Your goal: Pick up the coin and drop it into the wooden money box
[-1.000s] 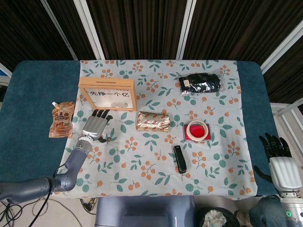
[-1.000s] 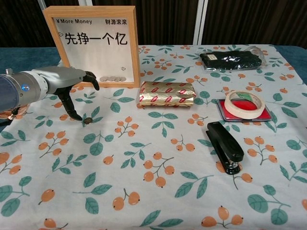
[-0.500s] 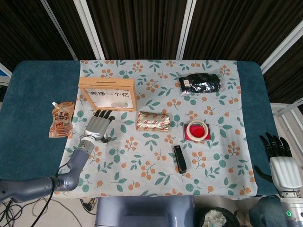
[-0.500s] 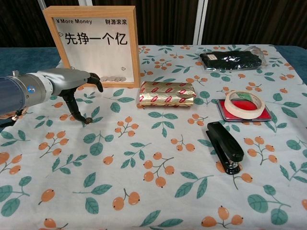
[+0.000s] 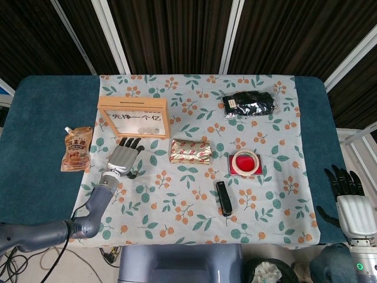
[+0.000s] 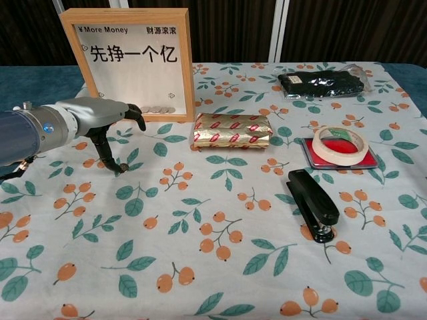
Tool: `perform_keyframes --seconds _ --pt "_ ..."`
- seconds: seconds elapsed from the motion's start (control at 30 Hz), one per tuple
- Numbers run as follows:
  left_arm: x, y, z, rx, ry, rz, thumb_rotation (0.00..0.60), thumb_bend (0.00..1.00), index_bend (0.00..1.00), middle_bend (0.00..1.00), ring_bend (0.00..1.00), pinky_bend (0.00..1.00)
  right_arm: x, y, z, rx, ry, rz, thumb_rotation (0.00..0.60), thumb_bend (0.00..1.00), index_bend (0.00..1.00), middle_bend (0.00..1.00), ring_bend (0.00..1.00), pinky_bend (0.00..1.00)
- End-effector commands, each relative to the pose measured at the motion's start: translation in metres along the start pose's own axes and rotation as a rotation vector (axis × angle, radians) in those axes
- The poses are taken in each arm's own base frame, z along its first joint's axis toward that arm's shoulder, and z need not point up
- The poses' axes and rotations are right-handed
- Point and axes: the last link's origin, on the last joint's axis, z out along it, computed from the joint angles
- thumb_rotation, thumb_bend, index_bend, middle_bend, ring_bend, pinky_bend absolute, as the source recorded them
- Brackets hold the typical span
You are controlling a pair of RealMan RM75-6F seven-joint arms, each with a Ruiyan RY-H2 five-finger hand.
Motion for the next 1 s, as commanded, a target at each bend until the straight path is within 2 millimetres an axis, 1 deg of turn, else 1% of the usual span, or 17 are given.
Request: perform_keyframes --seconds 0.03,0.3,0.73,1.0 --pt "-0.0008 0.0003 0.0000 0.000 -0.001 0.004 0.600 0.05 0.24 0.00 0.00 0.00 -0.0001 -0.0002 0.0000 0.000 -0.001 0.000 0.600 0.30 0.00 0.00 0.00 0.00" --pt "-0.0028 0.0003 -0.0001 0.000 -0.006 0.010 0.600 0.05 0.26 0.00 0.00 0.00 0.0005 -0.0003 0.0000 0.000 0.002 0.000 0.600 0.30 0.00 0.00 0.00 0.00" --pt "-0.0053 0.0026 -0.0035 -0.013 -0.012 0.038 0.600 0.06 0.38 0.00 0.00 0.00 0.0006 -0.0002 -0.0002 -0.002 0.001 0.000 0.600 0.30 0.00 0.00 0.00 0.00" --pt "-0.0068 0.0046 -0.0050 -0.020 -0.013 0.049 0.600 0.07 0.42 0.00 0.00 0.00 0.0005 -0.0002 -0.0002 -0.004 -0.001 -0.001 0.600 0.30 0.00 0.00 0.00 0.00"
